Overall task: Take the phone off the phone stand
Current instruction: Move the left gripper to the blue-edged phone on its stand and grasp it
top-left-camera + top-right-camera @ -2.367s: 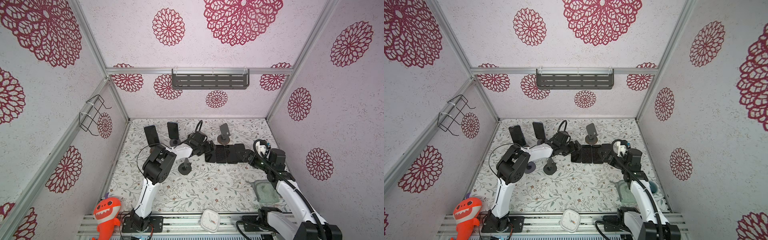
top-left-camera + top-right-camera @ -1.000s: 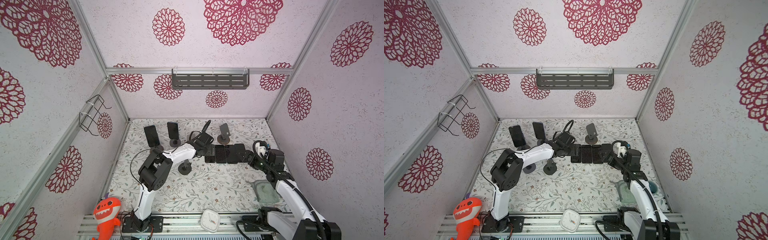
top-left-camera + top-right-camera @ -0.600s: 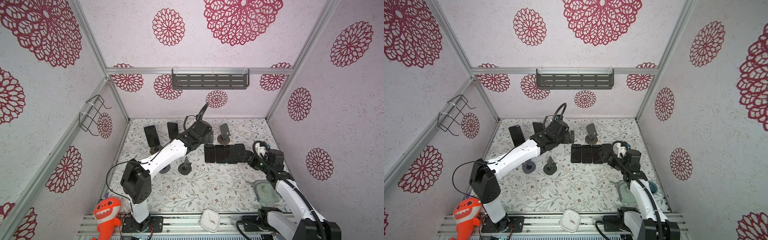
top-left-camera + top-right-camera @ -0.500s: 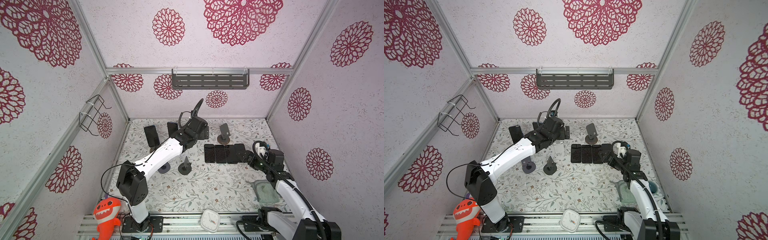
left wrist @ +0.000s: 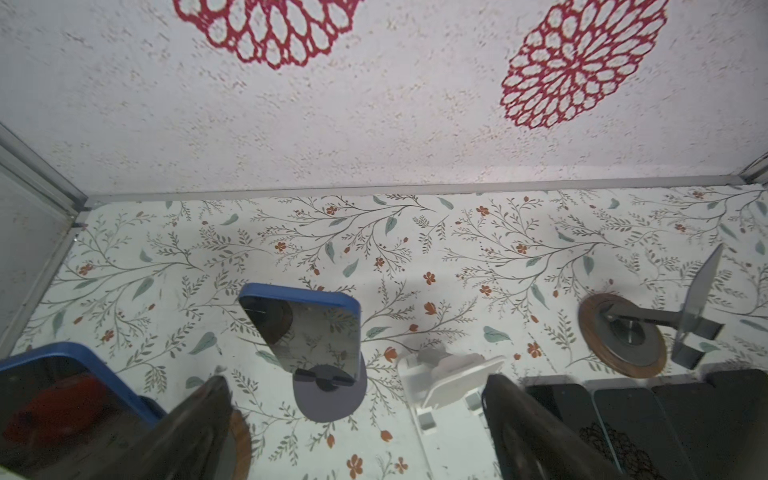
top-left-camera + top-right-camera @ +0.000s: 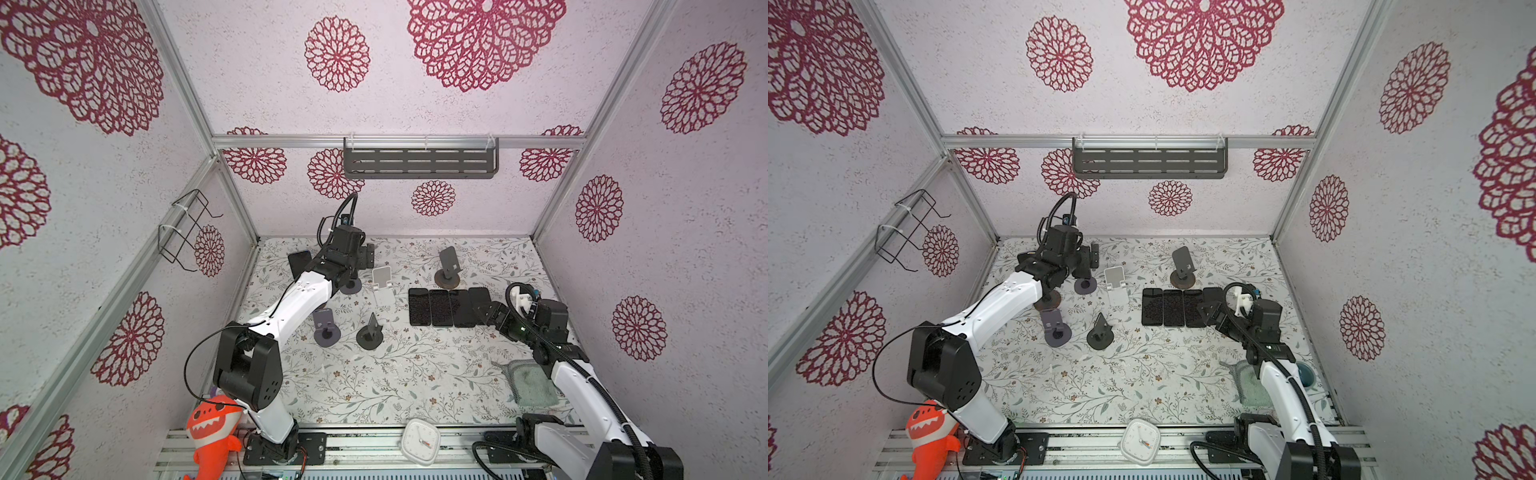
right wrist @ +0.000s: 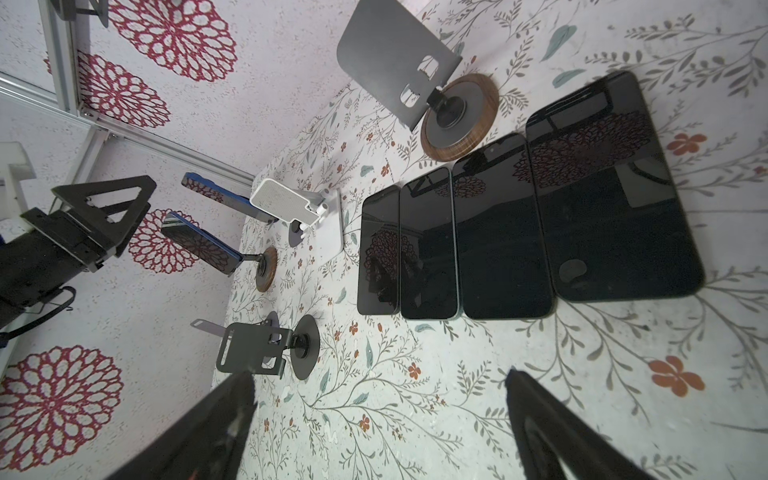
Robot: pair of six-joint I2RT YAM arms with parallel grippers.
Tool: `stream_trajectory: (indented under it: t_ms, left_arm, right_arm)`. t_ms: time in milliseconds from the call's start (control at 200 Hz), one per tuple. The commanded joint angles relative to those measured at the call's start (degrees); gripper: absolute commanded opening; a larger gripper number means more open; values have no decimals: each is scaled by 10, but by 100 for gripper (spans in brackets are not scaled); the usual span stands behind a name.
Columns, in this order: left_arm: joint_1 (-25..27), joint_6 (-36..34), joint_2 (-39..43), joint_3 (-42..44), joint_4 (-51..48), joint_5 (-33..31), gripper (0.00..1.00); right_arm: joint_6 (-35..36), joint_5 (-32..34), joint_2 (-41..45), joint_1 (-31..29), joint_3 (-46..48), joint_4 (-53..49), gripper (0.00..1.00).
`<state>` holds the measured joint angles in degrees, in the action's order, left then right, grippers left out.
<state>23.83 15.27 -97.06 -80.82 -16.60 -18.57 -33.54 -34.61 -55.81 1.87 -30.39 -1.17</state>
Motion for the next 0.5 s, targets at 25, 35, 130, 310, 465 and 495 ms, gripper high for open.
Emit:
stream_trajectory:
  t_ms: [25,35,130,310,465,495]
  left_arm:
    - [-19,-44,21,16,59,25,98]
    - [-22,-44,20,17,60,29,98]
    - [-46,-36,6,18,69,66,98]
    - [-77,-37,-20,15,87,109,98]
    - [-99,-38,-49,0,93,152,98]
    - [-101,-41,-55,-3,94,157,98]
  right_arm:
    - [11,5,5,-3,-15,4,97]
    - [11,5,5,-3,-15,3,97]
    - [10,5,5,-3,-17,5,97]
    - [9,8,4,-6,-16,5,97]
    - [10,12,7,-7,-16,1,97]
    - [10,12,9,-7,-16,0,97]
